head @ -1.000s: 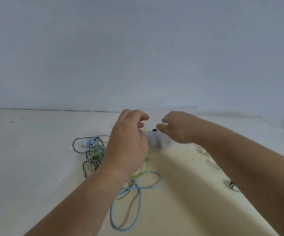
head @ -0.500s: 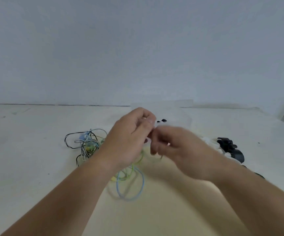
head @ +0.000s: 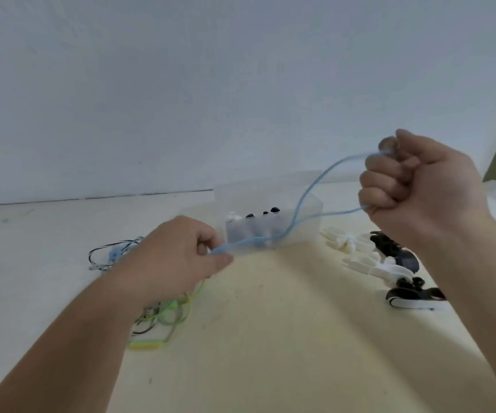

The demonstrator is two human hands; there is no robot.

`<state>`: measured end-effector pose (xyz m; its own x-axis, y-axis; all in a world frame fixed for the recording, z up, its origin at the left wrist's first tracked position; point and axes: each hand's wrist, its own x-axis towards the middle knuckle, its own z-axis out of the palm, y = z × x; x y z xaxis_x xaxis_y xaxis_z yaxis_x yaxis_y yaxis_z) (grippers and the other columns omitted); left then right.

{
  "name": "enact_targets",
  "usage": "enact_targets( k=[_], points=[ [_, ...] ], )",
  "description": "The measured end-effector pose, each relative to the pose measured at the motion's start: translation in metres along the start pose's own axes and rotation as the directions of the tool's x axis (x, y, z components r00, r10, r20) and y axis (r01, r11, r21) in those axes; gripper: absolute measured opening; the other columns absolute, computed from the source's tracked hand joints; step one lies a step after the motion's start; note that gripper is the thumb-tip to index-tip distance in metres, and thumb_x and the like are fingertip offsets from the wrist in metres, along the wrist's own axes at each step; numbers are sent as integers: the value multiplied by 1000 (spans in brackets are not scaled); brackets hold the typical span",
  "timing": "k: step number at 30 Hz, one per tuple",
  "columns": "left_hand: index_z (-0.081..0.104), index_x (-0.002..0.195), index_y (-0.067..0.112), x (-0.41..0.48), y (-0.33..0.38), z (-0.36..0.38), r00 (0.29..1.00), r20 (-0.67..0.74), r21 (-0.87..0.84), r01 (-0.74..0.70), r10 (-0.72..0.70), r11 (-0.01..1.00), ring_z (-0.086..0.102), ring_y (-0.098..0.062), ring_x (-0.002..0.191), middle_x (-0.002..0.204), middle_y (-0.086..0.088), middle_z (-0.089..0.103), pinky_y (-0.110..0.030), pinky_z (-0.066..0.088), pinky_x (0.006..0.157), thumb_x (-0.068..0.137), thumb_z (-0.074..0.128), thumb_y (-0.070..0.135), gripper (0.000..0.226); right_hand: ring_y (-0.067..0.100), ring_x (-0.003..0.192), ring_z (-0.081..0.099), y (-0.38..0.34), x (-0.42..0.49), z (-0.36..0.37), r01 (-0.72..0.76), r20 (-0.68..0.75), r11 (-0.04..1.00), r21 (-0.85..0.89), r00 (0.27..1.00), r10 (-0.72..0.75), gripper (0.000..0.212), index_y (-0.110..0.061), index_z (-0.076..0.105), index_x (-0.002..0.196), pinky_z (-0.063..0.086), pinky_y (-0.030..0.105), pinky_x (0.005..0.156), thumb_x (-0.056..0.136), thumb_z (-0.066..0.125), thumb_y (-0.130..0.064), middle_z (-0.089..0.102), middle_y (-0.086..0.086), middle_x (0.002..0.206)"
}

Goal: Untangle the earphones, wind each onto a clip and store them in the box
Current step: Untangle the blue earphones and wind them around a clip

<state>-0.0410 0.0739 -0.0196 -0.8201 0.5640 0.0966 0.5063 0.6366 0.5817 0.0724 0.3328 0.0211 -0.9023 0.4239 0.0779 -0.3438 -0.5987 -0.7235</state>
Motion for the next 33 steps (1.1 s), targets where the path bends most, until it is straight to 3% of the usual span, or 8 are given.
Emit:
enact_targets(
  k=[3,7,9,15,20,26,29,33],
  points=[
    [69,71,23,1,-3,-5,989,-135,27,70,-65,997,62,-13,47,57,4,70,-26,46,49,93,63,40,29,10,41,15,4,3,0,-44,-90,908,-416,996,7,32,-20,45,59,11,21,39,86,62,-23,24,-6,51],
    [70,70,21,-2,6,-1,982,-187,-86,-44,27,995,52,-3,39,56,-7,61,-18,39,41,88,71,26,19,14,42,42,28,-7,-1,68,69,10,-998,994,80,30,-16,57,58,38,23,43,82,74,-21,46,-1,51],
    [69,67,22,-2,12,4,970,-208,-37,-132,122,990,47,-6,43,56,-2,58,-25,42,49,84,72,28,18,10,51,53,38,-9,0,153,130,-137,-979,978,161,19,-17,61,63,46,21,52,77,74,-16,58,-4,56],
    [59,82,33,-6,27,22,925,-254,67,-274,282,959,48,-8,55,57,15,54,-21,29,48,80,69,27,12,5,108,66,59,-24,25,242,380,459,-855,894,236,40,-22,68,114,50,25,99,76,63,-10,74,-7,110],
    [45,101,40,-7,32,27,923,-258,43,-285,286,958,48,-11,56,60,6,52,-30,42,54,84,63,15,35,15,72,70,69,-29,25,231,303,292,-928,925,230,11,-21,72,95,55,25,73,95,64,-30,73,-4,72],
    [59,79,29,-6,17,17,972,-196,97,-112,130,989,52,-6,55,55,10,55,-23,41,54,76,75,22,17,20,68,64,49,-10,21,111,183,878,-465,983,-27,34,-8,59,65,59,42,82,97,53,-17,63,7,70],
    [62,77,28,-6,17,9,970,-216,105,-93,114,990,56,-2,57,60,15,62,-24,41,55,73,78,22,17,29,95,73,41,-7,24,-28,256,979,-204,963,81,30,-11,50,60,59,42,90,86,51,-26,75,15,93],
    [65,76,34,-7,11,-2,969,-237,157,-26,63,987,60,3,64,70,17,67,-26,45,63,64,86,44,25,21,59,64,32,-8,24,-117,308,991,64,947,92,35,-17,47,55,62,40,77,88,46,-28,53,4,57]
  ],
)
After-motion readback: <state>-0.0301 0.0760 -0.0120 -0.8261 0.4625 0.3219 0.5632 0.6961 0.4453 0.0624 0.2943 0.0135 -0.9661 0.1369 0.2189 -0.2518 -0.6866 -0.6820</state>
